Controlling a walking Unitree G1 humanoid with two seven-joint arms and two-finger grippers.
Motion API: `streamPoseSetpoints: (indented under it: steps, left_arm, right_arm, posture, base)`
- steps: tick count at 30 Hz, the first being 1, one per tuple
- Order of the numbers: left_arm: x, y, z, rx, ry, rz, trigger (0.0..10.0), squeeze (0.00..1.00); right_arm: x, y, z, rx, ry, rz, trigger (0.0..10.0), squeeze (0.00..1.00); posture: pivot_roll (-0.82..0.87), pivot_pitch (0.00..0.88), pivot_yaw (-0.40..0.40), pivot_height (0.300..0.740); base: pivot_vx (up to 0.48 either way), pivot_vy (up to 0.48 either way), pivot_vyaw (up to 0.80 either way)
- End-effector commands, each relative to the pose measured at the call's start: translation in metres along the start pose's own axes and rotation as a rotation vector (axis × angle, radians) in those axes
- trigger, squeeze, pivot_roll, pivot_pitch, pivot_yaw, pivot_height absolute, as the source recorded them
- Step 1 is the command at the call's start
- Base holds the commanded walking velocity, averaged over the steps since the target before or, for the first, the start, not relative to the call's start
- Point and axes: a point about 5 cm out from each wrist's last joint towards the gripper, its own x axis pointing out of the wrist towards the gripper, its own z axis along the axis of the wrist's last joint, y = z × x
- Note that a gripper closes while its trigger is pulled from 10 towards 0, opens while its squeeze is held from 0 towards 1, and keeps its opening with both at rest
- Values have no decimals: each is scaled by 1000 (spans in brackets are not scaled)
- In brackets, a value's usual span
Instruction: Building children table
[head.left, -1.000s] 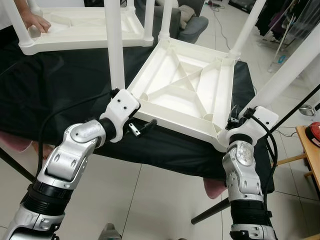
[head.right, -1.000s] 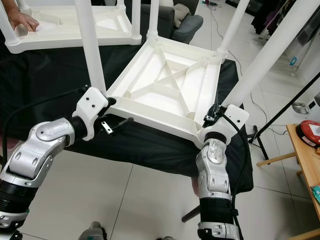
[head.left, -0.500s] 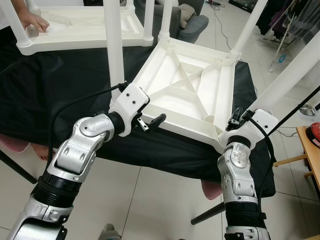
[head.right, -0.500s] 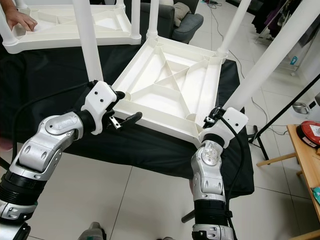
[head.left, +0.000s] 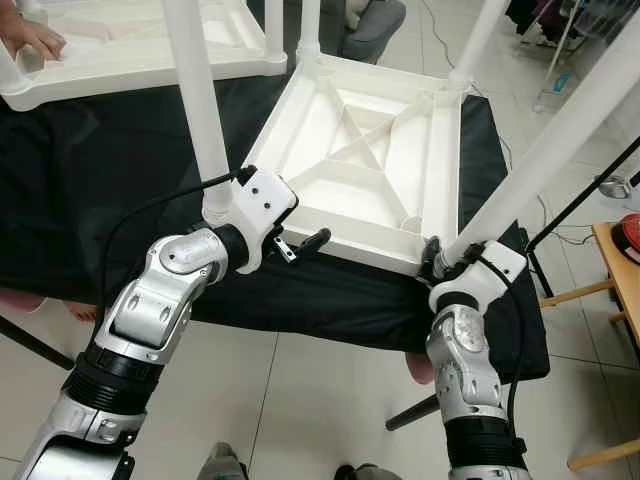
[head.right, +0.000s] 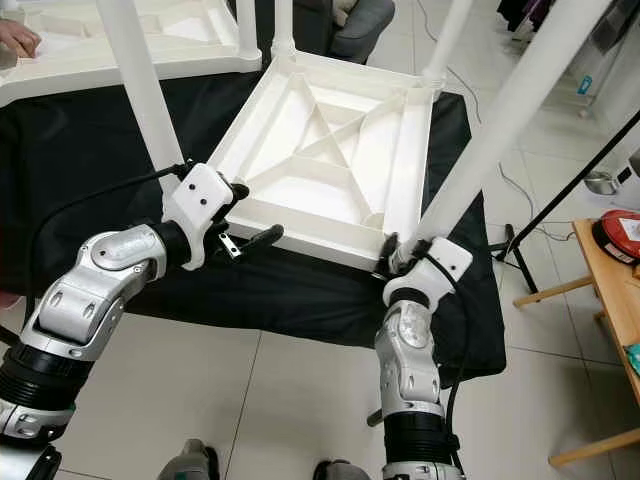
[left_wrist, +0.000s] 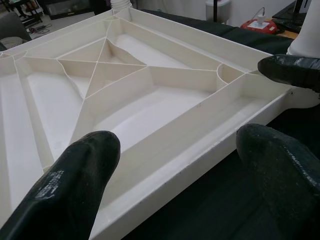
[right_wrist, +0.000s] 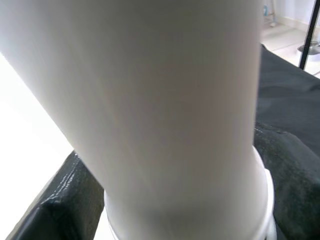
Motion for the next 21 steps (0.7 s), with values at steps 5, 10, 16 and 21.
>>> streamPoseSetpoints:
  steps: [5, 10, 16, 21]
  left_arm:
    - [5, -4, 1, 7, -6, -21, 10000, 0]
    - [8, -5, 2, 7, -12, -25, 10000, 0]
    - [12, -6, 3, 7, -19, -32, 10000, 0]
    - [12, -7, 3, 7, -21, -37, 10000, 0]
  right_arm:
    - [-5, 16, 16, -27, -75, 160, 10000, 0]
    - [-6, 17, 22, -46, -103, 183, 10000, 0]
    - [-5, 11, 25, -72, -121, 166, 10000, 0]
    - [-6, 9, 26, -85, -127, 171, 10000, 0]
  posture:
    - [178, 129, -25, 740]
    - [178, 129, -25, 740]
    - [164, 128, -24, 740]
    - [163, 127, -23, 740]
  base:
    - [0, 0, 0]
    - [0, 0, 0]
    - [0, 0, 0]
    - [0, 0, 0]
